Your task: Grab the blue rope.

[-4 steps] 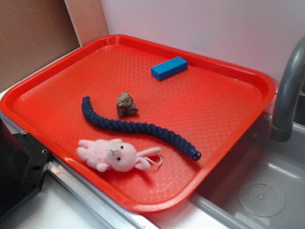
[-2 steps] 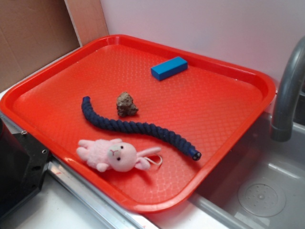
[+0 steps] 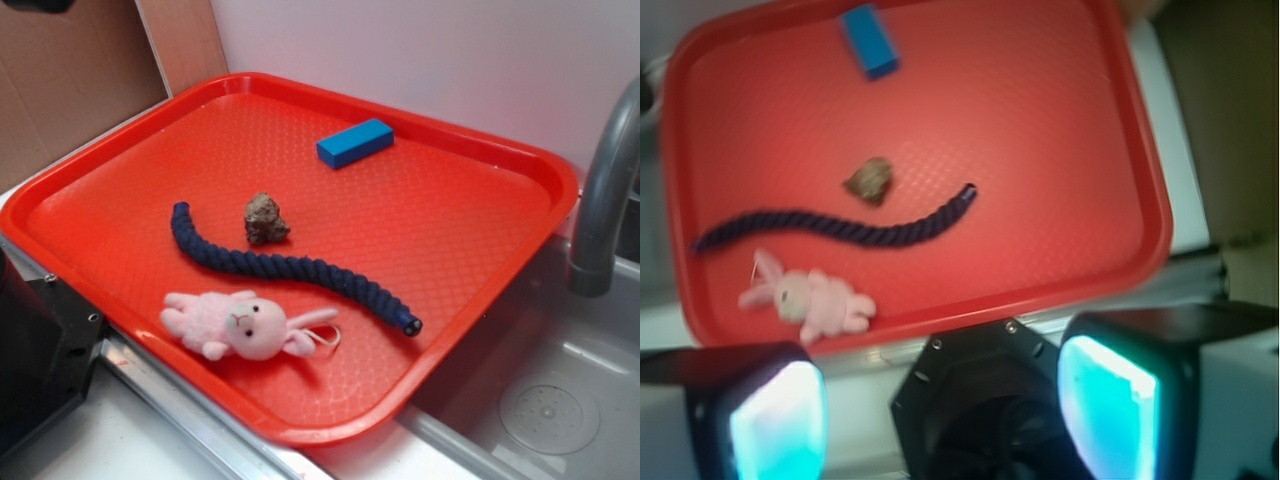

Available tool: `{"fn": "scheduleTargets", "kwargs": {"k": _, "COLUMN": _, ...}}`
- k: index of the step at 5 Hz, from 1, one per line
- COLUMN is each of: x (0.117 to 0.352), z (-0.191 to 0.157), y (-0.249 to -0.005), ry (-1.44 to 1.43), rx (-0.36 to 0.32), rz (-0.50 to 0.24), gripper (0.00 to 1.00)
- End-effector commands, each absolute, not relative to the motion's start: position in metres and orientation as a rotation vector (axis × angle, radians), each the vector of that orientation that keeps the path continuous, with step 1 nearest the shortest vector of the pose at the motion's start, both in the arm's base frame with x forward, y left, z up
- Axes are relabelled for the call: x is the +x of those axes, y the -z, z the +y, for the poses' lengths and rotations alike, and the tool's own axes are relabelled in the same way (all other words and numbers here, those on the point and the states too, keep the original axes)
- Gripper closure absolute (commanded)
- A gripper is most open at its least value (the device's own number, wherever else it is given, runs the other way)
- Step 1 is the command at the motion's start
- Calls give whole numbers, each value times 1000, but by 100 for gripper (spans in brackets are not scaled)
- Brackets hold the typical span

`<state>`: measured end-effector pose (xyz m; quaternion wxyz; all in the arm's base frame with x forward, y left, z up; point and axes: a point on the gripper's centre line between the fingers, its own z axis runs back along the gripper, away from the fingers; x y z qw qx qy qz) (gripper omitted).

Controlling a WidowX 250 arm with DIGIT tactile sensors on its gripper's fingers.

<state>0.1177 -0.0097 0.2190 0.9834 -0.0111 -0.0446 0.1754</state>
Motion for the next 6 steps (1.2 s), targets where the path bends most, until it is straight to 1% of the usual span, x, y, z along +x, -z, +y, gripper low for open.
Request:
{"fn": "scheduleTargets", "kwargs": {"k": 1, "x": 128, "z": 16, "y": -181, "ry": -850, "rx": -77, "rz": -115, "gripper": 0}}
{"fn": "scheduleTargets", "kwargs": {"k": 2, "x": 146, "z": 19, "y": -149, "ry": -1098, "rx": -33, "rz": -110, "gripper": 0}}
{"fn": "scheduleTargets", "kwargs": {"k": 3, "x": 160, "z": 16, "y": -116, "ry": -1193, "rx": -24, "rz": -117, "gripper": 0}}
{"fn": "scheduleTargets", "kwargs": {"k": 4, "x": 169, "z": 8, "y": -83, "ry": -1208, "rx": 11, "rz": -110, "gripper": 0}}
{"fn": "scheduleTargets", "kwargs": {"k": 5, "x": 167, "z": 7, "y": -64, "ry": -1216, "rx": 44, "rz": -119, "gripper": 0}}
{"fn": "scheduleTargets", "kwargs": {"k": 6, "x": 163, "z": 6, "y": -40, "ry": -1219, "rx": 59, "rz": -123, "gripper": 0}}
